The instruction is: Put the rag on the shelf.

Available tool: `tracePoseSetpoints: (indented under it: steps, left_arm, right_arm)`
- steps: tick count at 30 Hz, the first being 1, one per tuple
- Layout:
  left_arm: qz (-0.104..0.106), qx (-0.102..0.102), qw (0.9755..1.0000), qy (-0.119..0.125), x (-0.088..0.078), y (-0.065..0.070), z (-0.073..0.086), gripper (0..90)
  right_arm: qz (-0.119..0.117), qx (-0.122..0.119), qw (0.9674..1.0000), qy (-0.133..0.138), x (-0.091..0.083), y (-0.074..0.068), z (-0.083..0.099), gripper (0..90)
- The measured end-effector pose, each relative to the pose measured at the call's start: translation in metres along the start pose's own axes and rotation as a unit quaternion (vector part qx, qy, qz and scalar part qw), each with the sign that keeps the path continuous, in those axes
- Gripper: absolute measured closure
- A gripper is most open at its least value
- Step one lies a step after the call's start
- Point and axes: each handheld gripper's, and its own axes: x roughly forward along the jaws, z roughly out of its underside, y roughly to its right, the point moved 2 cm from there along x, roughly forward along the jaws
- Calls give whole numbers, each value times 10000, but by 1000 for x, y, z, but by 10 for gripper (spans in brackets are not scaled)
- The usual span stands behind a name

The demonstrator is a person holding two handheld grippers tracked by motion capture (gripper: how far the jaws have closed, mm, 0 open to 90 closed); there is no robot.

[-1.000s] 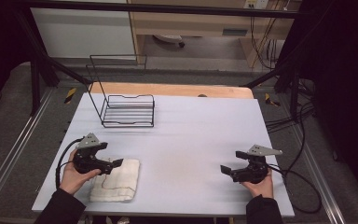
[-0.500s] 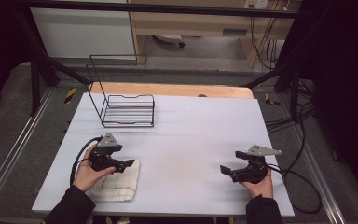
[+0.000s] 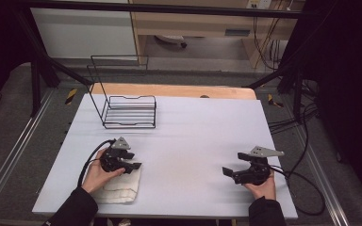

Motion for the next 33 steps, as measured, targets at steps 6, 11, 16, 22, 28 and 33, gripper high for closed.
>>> tracePoseSetpoints:
  steps: [6,11,16,22,28,33]
  left_arm:
    - [130,-80,9998,-83,2,-1,1,538]
    - [210,-138,9996,-141,2,0,0,580]
    - [245,-44,9995,-202,2,3,-2,699]
    - [200,-9,9995,-238,1,6,-3,798]
    - [88,-24,9999,-105,-2,4,-4,823]
    - [-117,-240,9993,245,-11,-5,-7,827]
  right_arm:
    - [0,-12,10000,-10,1,0,0,6]
    - [2,-22,10000,-11,1,0,0,5]
    - [0,-19,10000,-12,1,0,0,6]
    - [2,-21,10000,-9,1,0,0,5]
    - [6,-23,10000,-19,0,0,0,6]
    - [13,-26,10000,-13,1,0,0,6]
